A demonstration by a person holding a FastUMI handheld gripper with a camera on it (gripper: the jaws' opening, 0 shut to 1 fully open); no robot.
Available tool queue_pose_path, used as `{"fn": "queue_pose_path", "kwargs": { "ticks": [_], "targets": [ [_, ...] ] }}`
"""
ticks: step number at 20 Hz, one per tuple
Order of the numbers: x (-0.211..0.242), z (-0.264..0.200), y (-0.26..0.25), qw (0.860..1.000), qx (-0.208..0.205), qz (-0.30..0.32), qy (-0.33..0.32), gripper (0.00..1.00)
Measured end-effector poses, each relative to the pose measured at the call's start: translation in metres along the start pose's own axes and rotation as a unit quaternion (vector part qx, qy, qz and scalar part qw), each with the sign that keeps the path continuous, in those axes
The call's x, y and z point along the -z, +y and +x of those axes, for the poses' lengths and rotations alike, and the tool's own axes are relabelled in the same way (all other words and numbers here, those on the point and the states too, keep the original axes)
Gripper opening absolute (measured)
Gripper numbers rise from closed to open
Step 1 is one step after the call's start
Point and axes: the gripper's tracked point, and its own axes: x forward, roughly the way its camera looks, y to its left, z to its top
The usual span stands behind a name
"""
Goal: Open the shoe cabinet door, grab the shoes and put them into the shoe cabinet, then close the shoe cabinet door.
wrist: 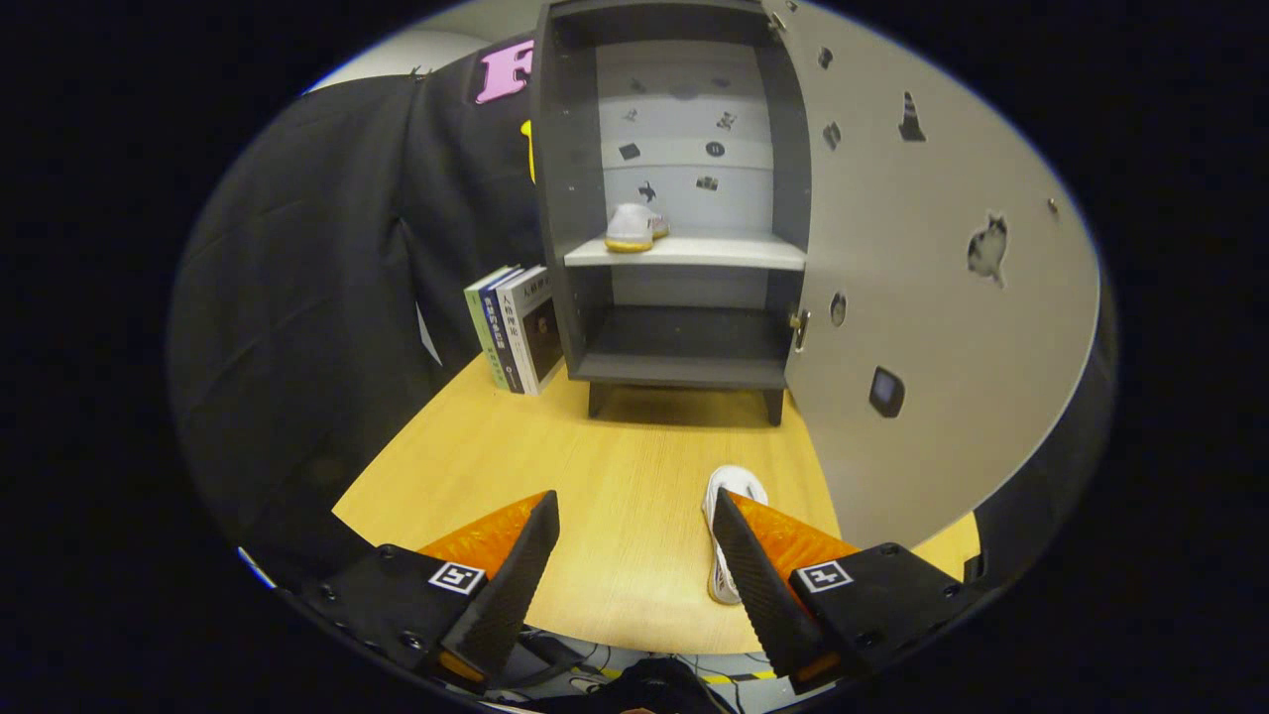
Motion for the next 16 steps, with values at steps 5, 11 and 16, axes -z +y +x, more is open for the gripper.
{"fn": "queue_pose_path", "kwargs": {
  "ticks": [5, 11, 16],
  "targets": [
    [0.065, 0.068, -0.036, 0.992, 0.017, 0.015, 0.121, 0.98],
    [0.108, 0.118, -0.059, 0.982, 0.025, -0.012, 0.185, 0.98],
    [0.127, 0.158, -0.07, 0.979, 0.036, -0.018, 0.199, 0.99]
  ]
}}
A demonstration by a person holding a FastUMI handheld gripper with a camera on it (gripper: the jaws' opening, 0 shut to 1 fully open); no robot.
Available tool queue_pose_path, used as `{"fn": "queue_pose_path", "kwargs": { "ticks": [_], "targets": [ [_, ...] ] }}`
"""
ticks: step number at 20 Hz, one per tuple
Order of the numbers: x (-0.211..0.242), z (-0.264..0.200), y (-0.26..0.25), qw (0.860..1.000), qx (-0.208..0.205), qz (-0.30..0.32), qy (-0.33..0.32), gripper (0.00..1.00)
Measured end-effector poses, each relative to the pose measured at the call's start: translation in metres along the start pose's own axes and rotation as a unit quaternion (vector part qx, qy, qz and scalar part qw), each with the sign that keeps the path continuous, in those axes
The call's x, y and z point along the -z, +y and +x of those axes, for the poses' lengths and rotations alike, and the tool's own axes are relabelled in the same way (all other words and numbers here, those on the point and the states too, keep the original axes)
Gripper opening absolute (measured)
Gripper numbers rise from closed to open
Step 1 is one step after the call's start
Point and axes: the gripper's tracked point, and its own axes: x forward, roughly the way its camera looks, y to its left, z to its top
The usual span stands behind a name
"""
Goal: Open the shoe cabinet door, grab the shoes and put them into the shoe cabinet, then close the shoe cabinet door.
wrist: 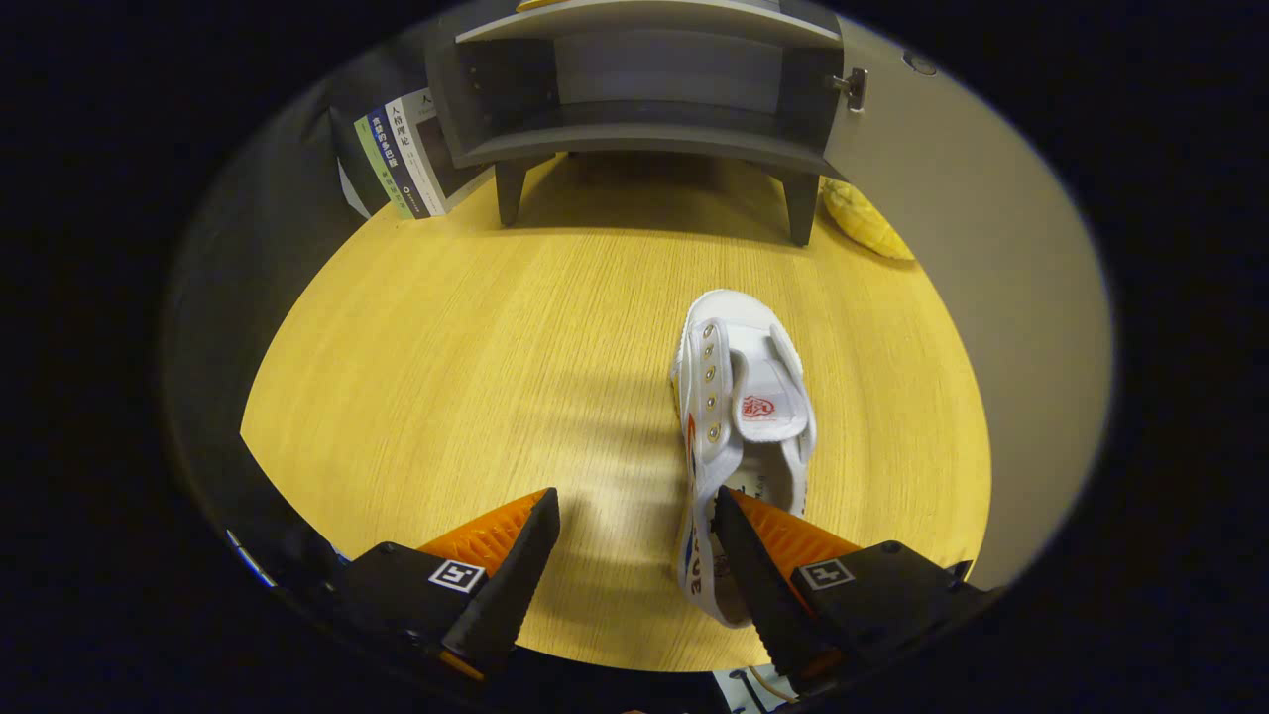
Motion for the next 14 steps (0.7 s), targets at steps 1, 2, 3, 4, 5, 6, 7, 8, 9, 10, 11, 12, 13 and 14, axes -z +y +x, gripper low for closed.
{"fn": "queue_pose_path", "kwargs": {
  "ticks": [1, 2, 3, 4, 5, 6, 7, 8, 9, 10, 11, 12, 13, 14],
  "targets": [
    [-0.004, 0.006, -0.004, 1.0, 0.008, -0.002, -0.004, 0.99],
    [-0.009, 0.013, -0.007, 1.0, 0.013, 0.002, -0.01, 0.99],
    [-0.015, 0.018, -0.008, 1.0, 0.014, 0.01, -0.017, 0.99],
    [-0.021, 0.022, -0.009, 0.999, 0.014, 0.017, -0.025, 0.98],
    [-0.024, 0.026, -0.009, 0.999, 0.013, 0.019, -0.027, 0.95],
    [-0.025, 0.031, -0.011, 0.999, 0.017, 0.017, -0.029, 0.94],
    [-0.029, 0.032, -0.016, 0.999, 0.025, 0.014, -0.034, 0.94],
    [-0.033, 0.036, -0.017, 0.999, 0.03, 0.012, -0.041, 0.93],
    [-0.038, 0.038, -0.02, 0.998, 0.035, 0.011, -0.047, 0.86],
    [-0.041, 0.039, -0.024, 0.998, 0.045, 0.009, -0.049, 0.82],
    [-0.044, 0.043, -0.032, 0.997, 0.059, 0.005, -0.051, 0.67],
    [-0.047, 0.042, -0.036, 0.996, 0.063, 0.007, -0.055, 0.51],
    [-0.049, 0.043, -0.034, 0.997, 0.056, 0.011, -0.057, 0.36],
    [-0.049, 0.046, -0.032, 0.997, 0.049, 0.01, -0.051, 0.3]
  ]
}}
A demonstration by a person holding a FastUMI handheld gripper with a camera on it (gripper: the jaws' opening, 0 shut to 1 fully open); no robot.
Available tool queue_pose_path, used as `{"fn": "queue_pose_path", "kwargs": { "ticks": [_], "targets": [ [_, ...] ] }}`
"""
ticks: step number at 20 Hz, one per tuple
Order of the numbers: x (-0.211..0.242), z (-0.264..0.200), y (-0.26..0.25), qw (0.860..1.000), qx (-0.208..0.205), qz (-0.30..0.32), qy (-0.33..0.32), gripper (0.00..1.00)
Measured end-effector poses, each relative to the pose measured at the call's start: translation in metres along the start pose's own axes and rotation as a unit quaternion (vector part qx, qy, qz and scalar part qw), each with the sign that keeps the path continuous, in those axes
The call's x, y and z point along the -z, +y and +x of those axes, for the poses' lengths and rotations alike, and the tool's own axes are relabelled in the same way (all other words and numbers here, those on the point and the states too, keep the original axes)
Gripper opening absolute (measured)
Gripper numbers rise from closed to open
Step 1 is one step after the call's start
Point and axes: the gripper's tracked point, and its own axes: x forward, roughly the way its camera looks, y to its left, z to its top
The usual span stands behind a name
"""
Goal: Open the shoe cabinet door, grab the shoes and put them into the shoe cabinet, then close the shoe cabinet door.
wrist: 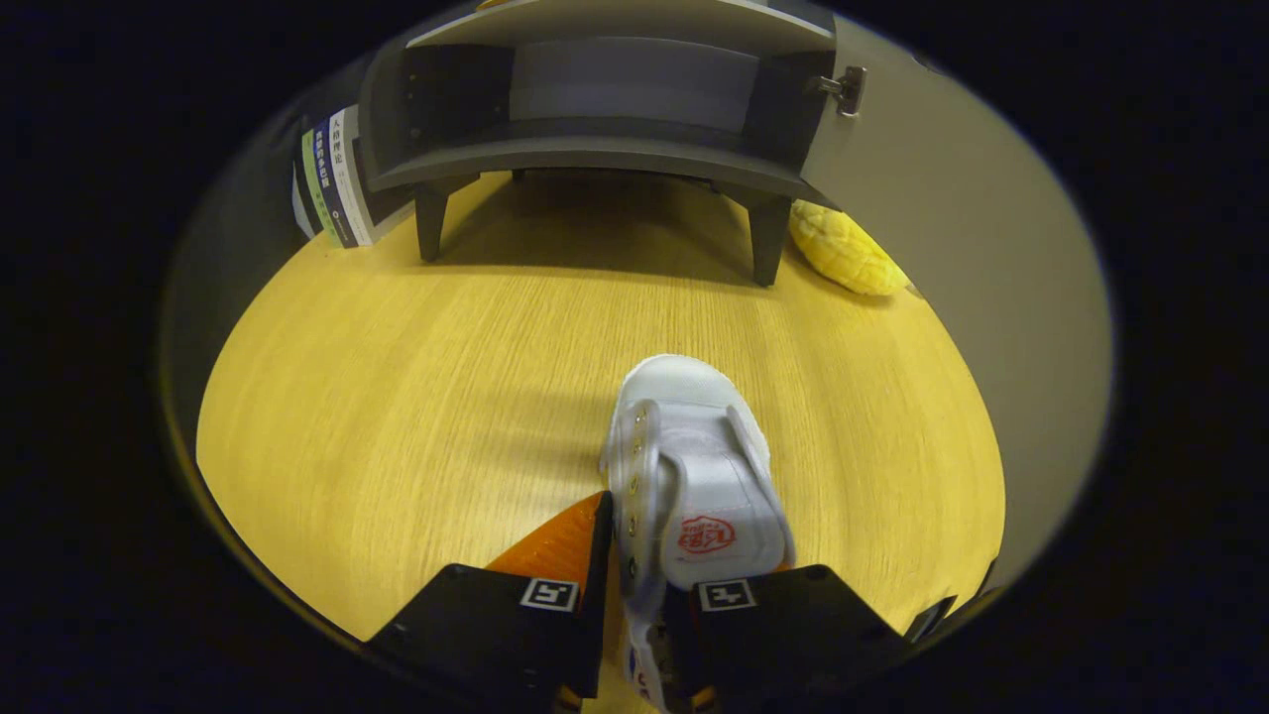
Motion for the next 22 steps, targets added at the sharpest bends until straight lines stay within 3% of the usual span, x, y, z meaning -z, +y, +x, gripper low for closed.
{"fn": "queue_pose_path", "kwargs": {
  "ticks": [1, 2, 3, 7, 10, 15, 22],
  "targets": [
    [-0.002, 0.002, 0.002, 1.0, -0.006, -0.005, -0.002, 0.18],
    [-0.002, 0.0, 0.002, 1.0, -0.004, -0.018, 0.004, 0.17],
    [-0.001, 0.004, 0.004, 0.999, -0.004, -0.033, 0.003, 0.1],
    [-0.001, 0.001, 0.005, 0.999, -0.029, -0.025, 0.015, 0.03],
    [-0.004, -0.005, 0.009, 0.998, -0.057, 0.001, 0.018, 0.03],
    [-0.022, -0.03, 0.02, 0.998, -0.054, -0.023, -0.016, 0.03],
    [-0.071, -0.118, 0.033, 0.992, -0.068, -0.05, -0.099, 0.03]
  ]
}}
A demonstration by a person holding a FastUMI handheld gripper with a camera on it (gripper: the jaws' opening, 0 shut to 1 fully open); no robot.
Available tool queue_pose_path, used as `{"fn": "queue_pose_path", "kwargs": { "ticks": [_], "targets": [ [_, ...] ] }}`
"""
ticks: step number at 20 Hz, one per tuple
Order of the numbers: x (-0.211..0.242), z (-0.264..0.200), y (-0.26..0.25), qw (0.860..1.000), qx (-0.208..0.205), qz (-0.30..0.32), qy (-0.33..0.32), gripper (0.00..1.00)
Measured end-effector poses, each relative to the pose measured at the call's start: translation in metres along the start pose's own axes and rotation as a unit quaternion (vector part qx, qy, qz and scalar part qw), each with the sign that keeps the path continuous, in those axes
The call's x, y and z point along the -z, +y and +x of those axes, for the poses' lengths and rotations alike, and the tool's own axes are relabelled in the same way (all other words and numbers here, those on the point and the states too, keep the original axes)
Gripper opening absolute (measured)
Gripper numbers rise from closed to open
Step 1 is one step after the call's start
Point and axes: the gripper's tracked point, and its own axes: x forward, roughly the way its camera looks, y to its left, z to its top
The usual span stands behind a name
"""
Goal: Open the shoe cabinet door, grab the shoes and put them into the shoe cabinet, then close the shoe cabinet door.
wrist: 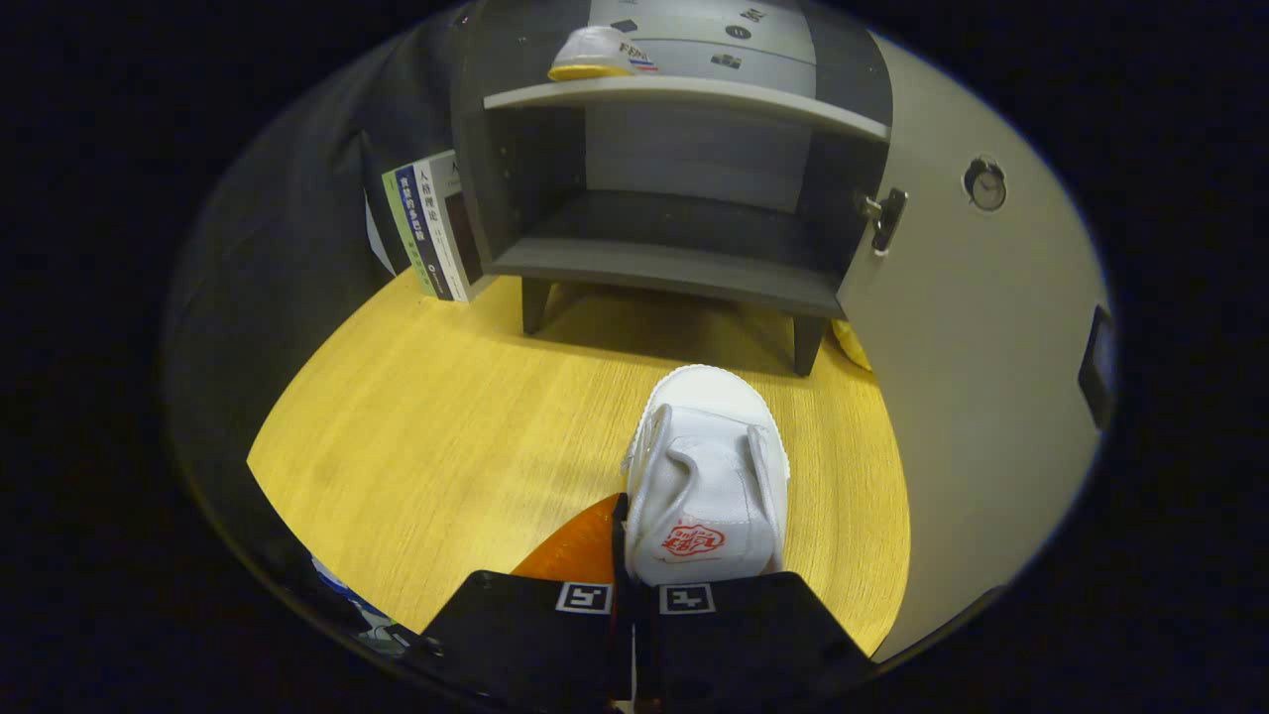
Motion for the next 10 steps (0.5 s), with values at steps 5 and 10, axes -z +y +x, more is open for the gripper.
{"fn": "queue_pose_path", "kwargs": {
  "ticks": [5, 10],
  "targets": [
    [-0.076, -0.054, 0.007, 0.996, 0.002, -0.037, -0.081, 0.03],
    [-0.164, -0.096, 0.005, 0.988, -0.006, -0.011, -0.155, 0.03]
  ]
}}
